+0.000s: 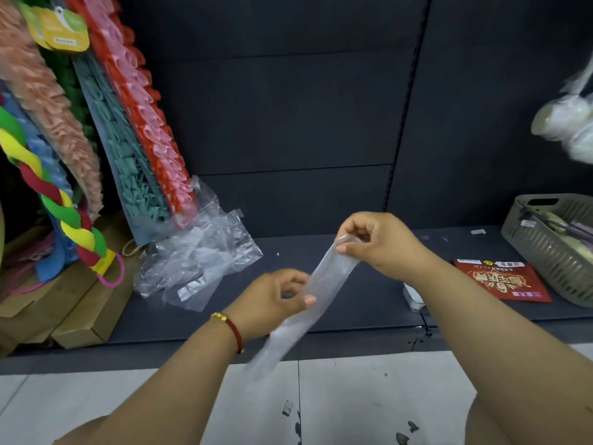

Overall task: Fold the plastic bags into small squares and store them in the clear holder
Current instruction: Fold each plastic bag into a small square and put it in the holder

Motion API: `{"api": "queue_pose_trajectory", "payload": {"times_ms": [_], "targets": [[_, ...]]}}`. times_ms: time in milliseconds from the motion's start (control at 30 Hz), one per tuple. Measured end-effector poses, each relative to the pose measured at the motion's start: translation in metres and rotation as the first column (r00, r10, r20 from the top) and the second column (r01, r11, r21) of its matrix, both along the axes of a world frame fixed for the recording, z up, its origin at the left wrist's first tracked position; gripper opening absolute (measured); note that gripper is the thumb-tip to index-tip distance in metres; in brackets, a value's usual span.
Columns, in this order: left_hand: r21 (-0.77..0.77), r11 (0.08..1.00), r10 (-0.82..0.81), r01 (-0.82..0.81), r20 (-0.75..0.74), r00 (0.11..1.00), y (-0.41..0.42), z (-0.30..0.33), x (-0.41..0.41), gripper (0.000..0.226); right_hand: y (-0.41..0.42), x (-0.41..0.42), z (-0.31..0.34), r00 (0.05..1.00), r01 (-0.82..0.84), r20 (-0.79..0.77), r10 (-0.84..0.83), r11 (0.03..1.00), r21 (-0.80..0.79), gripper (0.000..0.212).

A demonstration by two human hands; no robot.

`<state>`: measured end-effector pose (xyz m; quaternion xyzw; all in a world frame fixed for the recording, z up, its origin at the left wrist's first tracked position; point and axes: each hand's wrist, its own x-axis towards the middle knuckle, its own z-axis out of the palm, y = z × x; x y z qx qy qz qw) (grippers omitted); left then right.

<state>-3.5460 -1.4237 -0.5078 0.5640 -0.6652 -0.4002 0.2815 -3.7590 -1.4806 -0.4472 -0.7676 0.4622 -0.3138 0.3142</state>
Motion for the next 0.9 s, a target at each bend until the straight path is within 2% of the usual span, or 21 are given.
{"api": "queue_pose_trajectory", "payload": {"times_ms": [100,200,267,333,433,500,567,633,700,833,900], "targets": [[0.013,0.996,0.089,-0.088,-0.182,0.979,0.001,0.004,-0.019,0.01,0.001,0.007,0.0,0.999,-0.049,-0.007,0.049,0.999,-0.006,0.023],[0.016,0.987,0.158,-0.159,-0.256,0.954,0.0,0.001,-0.025,0.019,0.002,0.011,0.003,0.99,-0.01,0.142,0.008,1.0,0.019,0.022],[0.016,0.97,0.235,-0.244,-0.343,0.91,-0.002,0.0,-0.026,0.02,0.001,0.013,0.0,0.948,0.063,0.304,-0.094,0.992,0.109,0.03],[0.031,0.93,0.339,-0.366,-0.457,0.822,-0.003,0.003,-0.027,0.014,0.003,0.017,-0.007,0.913,0.074,0.37,-0.173,0.961,0.266,0.042],[0.091,0.872,0.439,-0.48,-0.581,0.686,-0.003,0.007,-0.024,0.009,0.015,0.029,-0.023,0.971,0.021,0.208,-0.117,0.91,0.414,0.043],[0.098,0.846,0.47,-0.524,-0.602,0.646,-0.003,0.007,-0.024,0.013,0.023,0.039,-0.032,0.994,0.008,0.095,-0.052,0.91,0.413,0.034],[0.108,0.824,0.493,-0.557,-0.622,0.608,-0.004,0.007,-0.026,0.014,0.026,0.045,-0.038,0.995,0.003,0.09,-0.039,0.931,0.365,0.026],[0.118,0.805,0.512,-0.581,-0.633,0.581,-0.006,0.009,-0.025,0.014,0.025,0.046,-0.037,0.996,0.0,0.086,-0.029,0.945,0.327,0.018],[0.122,0.792,0.525,-0.599,-0.637,0.564,-0.01,0.011,-0.021,0.017,0.025,0.045,-0.036,0.999,-0.023,0.043,0.009,0.948,0.318,0.021],[0.079,0.748,0.547,-0.659,-0.636,0.545,-0.017,0.016,-0.006,0.046,0.026,0.042,-0.036,0.988,-0.077,-0.103,0.117,0.941,0.328,0.021],[0.048,0.717,0.567,-0.696,-0.621,0.541,-0.02,0.019,0.002,0.037,0.027,0.04,-0.035,0.979,-0.1,-0.135,0.154,0.934,0.342,0.021]]}}
